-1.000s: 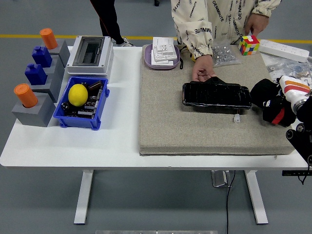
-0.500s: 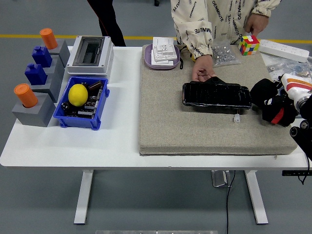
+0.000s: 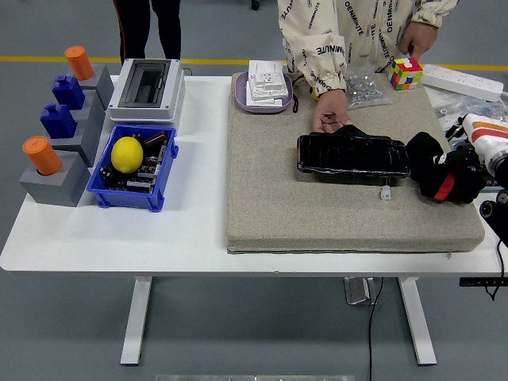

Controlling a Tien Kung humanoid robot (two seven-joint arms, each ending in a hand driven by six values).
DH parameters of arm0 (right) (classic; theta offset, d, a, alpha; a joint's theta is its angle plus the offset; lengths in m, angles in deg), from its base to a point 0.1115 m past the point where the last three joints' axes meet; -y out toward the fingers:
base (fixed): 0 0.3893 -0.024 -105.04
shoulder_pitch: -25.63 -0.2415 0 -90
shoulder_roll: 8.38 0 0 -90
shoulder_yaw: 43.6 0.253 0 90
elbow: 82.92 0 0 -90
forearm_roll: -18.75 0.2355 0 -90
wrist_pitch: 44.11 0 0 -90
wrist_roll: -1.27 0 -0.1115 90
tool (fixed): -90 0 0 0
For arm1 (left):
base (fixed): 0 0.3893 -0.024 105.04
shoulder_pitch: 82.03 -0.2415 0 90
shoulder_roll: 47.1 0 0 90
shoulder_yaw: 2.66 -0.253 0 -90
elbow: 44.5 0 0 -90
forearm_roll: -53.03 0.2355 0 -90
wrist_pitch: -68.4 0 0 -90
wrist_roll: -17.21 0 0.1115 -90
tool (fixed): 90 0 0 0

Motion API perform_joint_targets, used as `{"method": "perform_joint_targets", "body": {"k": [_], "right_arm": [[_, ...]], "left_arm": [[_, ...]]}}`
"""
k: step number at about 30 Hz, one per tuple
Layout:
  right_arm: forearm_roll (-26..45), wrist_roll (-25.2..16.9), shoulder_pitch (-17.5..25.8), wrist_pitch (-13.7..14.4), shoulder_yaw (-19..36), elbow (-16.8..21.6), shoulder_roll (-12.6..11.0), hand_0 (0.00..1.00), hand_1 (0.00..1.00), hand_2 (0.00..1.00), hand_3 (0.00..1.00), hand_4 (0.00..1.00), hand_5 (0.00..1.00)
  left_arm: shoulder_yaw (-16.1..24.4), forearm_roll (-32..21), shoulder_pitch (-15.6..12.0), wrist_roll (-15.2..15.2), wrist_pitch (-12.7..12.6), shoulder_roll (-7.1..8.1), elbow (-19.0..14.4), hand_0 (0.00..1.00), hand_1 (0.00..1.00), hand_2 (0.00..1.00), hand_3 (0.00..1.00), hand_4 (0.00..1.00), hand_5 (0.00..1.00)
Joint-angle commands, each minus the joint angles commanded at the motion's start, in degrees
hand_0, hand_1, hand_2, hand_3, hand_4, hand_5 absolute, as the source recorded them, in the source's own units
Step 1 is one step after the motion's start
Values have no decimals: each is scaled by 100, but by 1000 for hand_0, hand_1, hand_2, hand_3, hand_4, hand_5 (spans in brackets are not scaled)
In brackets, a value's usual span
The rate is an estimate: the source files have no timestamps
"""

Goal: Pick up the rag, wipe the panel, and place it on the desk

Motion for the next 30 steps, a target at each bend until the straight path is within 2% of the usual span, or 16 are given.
{"method": "perform_joint_targets", "body": {"k": [9, 10, 14, 16, 24, 28, 30], "right_arm": [[-37, 34, 34, 30, 184, 248, -146, 624, 591, 672, 630, 998, 440], [-38, 35, 56, 40, 219, 290, -159, 627, 589, 673, 660, 998, 453], [-111, -1, 193, 198, 458, 525, -232, 627, 589, 673, 660, 998, 453], [-162, -102, 313, 436, 674, 691, -299, 618, 584, 663, 636, 998, 475], [-141, -659, 535, 1153, 1335, 918, -424, 618, 583, 659, 620, 998, 474], [157, -1108, 618, 1479, 1630, 958, -407, 631, 587, 665, 612, 998, 477], [524, -1426, 688, 1623, 1785, 977, -353, 631, 587, 665, 612, 998, 477]], "left_arm": [[-9, -14, -5, -5, 0, -10, 0, 642, 692, 734, 565, 597, 469], [-16, -21, -5, -3, 0, -11, 0, 642, 692, 734, 564, 597, 469], [-34, -21, -2, -4, 2, -5, 0, 642, 692, 734, 564, 597, 469], [-36, -11, 1, -3, 1, 2, 0, 644, 693, 734, 563, 597, 469], [-61, -9, 14, -8, 1, 3, 0, 642, 692, 733, 564, 596, 467], [-104, -30, 39, 2, 6, 7, 0, 642, 693, 733, 564, 597, 469], [-104, -27, 44, -1, 5, 6, 0, 642, 693, 733, 564, 597, 469]]}}
